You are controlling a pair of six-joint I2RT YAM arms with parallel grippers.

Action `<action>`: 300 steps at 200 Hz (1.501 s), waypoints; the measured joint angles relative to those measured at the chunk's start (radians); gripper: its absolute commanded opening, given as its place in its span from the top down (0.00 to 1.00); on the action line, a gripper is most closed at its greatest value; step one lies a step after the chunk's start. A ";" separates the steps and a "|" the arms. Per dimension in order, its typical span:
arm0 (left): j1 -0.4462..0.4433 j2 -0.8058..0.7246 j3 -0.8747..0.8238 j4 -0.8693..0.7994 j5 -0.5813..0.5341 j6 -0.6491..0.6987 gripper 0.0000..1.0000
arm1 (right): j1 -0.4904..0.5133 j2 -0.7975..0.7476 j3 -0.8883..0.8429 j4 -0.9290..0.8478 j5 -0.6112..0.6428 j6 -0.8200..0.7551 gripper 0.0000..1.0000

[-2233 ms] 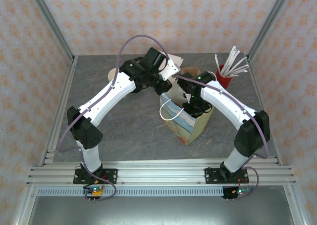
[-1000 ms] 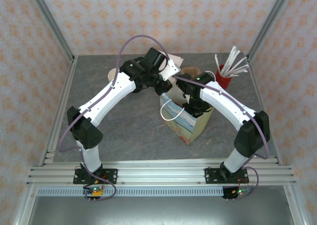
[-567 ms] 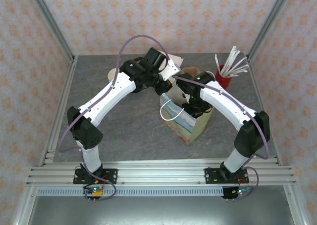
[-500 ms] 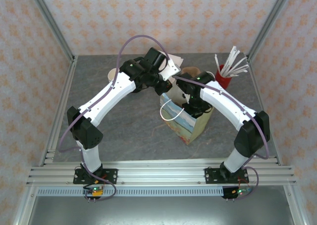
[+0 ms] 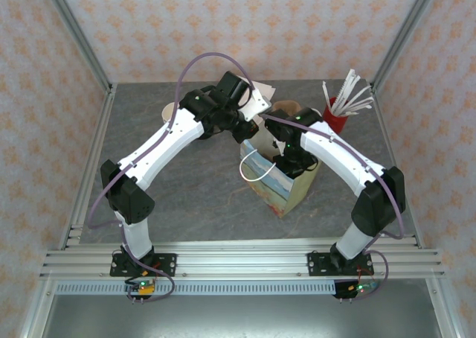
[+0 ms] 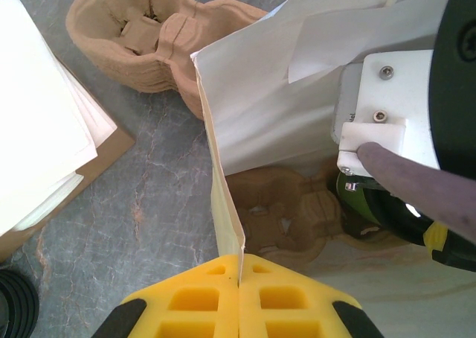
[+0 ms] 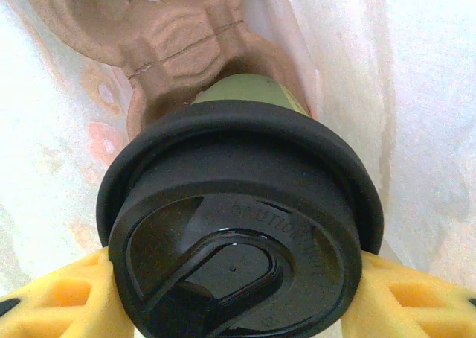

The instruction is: Pack the takeout coffee

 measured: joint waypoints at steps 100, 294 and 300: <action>0.000 0.000 0.000 0.000 0.000 0.000 0.92 | 0.000 0.000 0.000 0.000 -0.018 -0.011 0.57; 0.000 0.000 -0.005 0.007 0.000 0.000 0.92 | 0.000 0.000 0.002 0.001 -0.022 -0.024 0.57; 0.000 0.000 -0.005 0.007 0.000 0.000 0.92 | 0.000 0.000 0.002 0.001 -0.021 -0.025 0.57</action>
